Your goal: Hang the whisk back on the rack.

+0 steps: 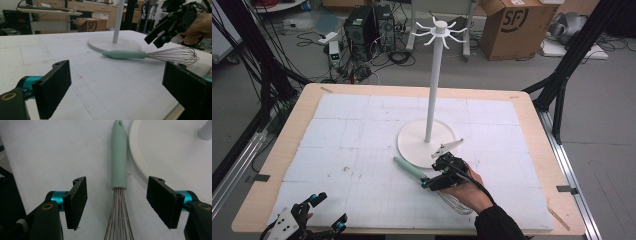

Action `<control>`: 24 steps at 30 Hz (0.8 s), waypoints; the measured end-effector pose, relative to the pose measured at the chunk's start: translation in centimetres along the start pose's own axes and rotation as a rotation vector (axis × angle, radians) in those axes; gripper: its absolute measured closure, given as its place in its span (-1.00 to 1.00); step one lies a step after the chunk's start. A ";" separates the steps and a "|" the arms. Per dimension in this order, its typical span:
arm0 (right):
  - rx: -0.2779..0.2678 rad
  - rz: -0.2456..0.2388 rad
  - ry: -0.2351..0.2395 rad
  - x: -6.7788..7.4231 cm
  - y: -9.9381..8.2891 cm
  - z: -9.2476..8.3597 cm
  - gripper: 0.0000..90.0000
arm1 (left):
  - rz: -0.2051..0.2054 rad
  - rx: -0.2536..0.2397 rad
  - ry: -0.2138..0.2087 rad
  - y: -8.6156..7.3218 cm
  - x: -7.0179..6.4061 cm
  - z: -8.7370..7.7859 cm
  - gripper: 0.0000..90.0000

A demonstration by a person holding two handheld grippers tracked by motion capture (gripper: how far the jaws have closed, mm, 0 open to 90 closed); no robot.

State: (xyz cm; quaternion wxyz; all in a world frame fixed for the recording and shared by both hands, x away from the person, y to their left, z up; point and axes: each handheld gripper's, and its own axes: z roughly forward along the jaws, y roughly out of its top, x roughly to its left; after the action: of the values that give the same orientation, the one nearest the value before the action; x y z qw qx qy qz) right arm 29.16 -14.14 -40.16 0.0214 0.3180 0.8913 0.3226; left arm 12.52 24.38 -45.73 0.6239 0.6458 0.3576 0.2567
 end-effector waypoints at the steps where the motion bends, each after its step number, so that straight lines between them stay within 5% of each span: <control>1: 0.015 0.003 -0.005 0.0 0.1 0.3 -0.27 | 0.000 0.000 -0.001 0.0 0.0 0.0 -0.80; 5: 0.050 -0.004 0.008 0.1 1.0 1.2 -0.18 | -0.005 -0.003 -0.005 0.1 -0.1 0.0 -0.80; 10: 0.087 0.056 0.087 -0.4 1.5 2.0 -0.18 | -0.008 -0.006 -0.007 0.1 0.0 0.0 -0.80; 24: 0.200 0.101 0.155 -1.5 2.7 4.0 -0.04 | 0.001 -0.001 -0.011 0.0 -0.1 -0.1 -0.79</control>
State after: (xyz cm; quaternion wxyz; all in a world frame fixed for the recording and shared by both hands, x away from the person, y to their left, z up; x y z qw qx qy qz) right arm 32.82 -11.13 -42.01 -0.0955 0.3371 0.9008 0.2564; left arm 12.39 24.34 -45.67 0.6259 0.6471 0.3538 0.2537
